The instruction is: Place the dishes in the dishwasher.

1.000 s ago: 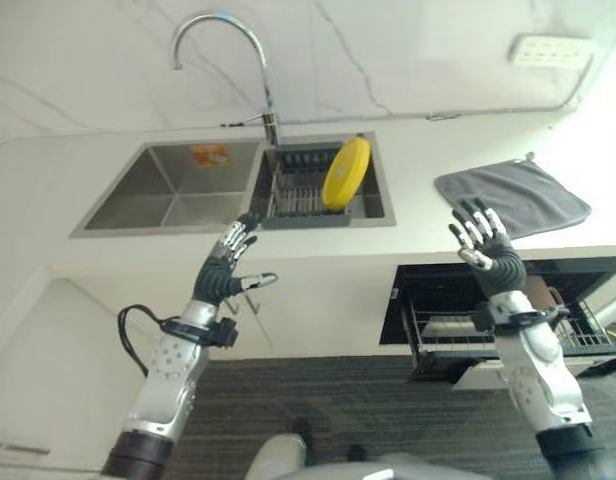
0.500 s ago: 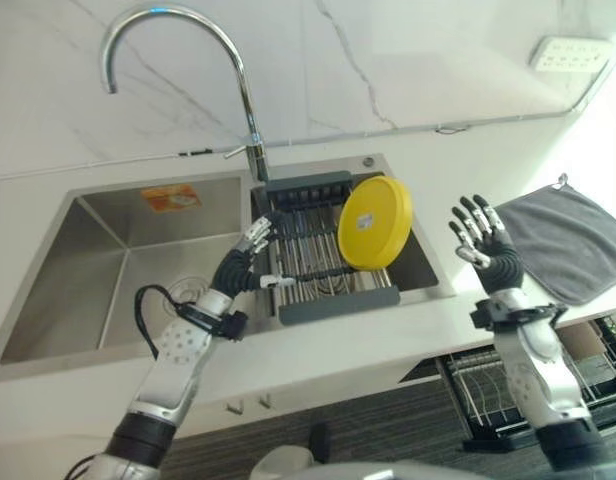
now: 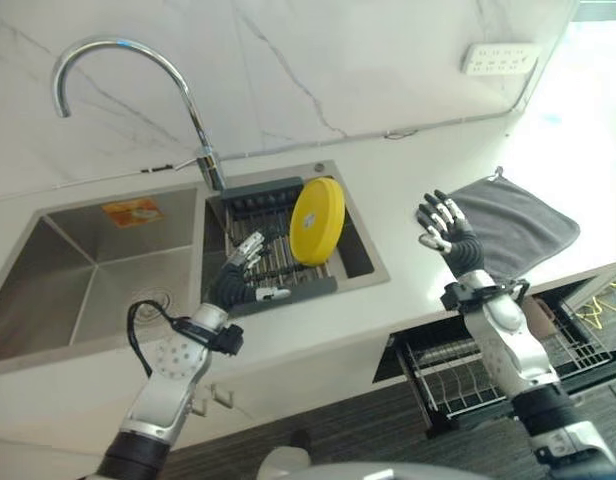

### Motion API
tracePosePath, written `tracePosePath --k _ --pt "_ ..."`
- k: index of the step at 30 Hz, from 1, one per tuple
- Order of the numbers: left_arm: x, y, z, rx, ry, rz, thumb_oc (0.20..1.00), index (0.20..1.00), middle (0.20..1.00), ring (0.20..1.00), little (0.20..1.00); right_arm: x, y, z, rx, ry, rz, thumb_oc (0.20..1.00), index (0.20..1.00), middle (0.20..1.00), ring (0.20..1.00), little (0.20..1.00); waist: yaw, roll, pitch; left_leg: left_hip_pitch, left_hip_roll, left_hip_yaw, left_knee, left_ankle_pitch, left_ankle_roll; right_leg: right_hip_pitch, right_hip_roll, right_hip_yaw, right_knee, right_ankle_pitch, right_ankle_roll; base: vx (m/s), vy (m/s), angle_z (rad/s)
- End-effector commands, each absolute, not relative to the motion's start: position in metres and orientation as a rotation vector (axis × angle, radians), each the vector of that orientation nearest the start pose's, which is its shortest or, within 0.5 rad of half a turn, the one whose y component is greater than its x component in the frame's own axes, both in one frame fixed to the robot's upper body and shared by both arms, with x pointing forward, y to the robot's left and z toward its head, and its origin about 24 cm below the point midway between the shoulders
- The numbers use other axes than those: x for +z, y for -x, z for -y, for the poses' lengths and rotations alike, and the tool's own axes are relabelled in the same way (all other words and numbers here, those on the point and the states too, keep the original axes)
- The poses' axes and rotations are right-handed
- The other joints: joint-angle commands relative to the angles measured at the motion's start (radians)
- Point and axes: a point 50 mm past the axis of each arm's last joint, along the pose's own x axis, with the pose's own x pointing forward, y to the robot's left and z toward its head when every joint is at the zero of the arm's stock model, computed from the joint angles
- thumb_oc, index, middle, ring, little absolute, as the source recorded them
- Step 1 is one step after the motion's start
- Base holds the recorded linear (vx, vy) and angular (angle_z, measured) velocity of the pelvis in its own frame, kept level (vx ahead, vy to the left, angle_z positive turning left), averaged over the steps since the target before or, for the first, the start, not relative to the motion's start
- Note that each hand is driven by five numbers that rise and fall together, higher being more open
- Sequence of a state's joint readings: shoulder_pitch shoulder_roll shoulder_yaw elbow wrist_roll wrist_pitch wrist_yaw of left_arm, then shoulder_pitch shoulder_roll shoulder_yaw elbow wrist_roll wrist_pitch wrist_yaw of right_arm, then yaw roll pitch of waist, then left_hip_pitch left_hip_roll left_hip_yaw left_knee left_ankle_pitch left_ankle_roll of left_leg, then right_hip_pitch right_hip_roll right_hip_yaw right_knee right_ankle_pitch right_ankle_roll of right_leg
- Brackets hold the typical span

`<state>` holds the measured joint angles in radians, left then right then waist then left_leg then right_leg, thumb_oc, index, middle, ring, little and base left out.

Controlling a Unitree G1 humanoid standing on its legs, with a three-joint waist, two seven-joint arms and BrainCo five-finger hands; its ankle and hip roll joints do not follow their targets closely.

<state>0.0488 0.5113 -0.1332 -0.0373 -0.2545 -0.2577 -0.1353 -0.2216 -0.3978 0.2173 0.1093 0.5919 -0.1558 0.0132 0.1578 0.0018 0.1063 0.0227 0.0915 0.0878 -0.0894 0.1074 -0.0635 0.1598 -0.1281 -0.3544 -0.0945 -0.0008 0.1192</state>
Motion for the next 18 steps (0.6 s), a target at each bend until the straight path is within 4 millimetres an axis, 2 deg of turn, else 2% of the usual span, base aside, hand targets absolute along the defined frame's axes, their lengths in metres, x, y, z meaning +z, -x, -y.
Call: tracePosePath --k 1,10,18 --pt "0.099 -0.245 -0.199 -0.313 -0.303 0.308 1.000 1.000 1.000 1.000 1.000 0.106 -0.298 0.159 0.243 -0.213 0.242 1.000 1.000 1.000 1.000 1.000 0.034 -0.016 -0.038 -0.015 -0.073 -0.060 0.002 -0.032 0.039 0.004 -0.025 -0.019 0.009 0.051 -0.009 0.00 0.000 0.00" --pt "0.107 -0.246 -0.194 -0.369 -0.332 0.336 1.000 1.000 1.000 1.000 1.000 0.097 -0.304 0.134 0.296 -0.222 0.180 1.000 1.000 1.000 1.000 1.000 0.064 -0.017 -0.037 0.003 -0.082 -0.093 0.002 -0.042 0.047 0.010 -0.037 -0.057 0.016 0.059 -0.003 0.00 0.006 0.14" --pt "0.116 -0.245 -0.191 -0.419 -0.349 0.371 1.000 1.000 1.000 1.000 1.000 0.103 -0.321 0.134 0.211 -0.259 0.175 1.000 1.000 1.000 1.000 1.000 0.104 -0.018 -0.032 0.014 -0.088 -0.116 0.002 -0.049 0.055 0.020 -0.047 -0.083 0.024 0.061 0.003 0.04 0.013 0.14"
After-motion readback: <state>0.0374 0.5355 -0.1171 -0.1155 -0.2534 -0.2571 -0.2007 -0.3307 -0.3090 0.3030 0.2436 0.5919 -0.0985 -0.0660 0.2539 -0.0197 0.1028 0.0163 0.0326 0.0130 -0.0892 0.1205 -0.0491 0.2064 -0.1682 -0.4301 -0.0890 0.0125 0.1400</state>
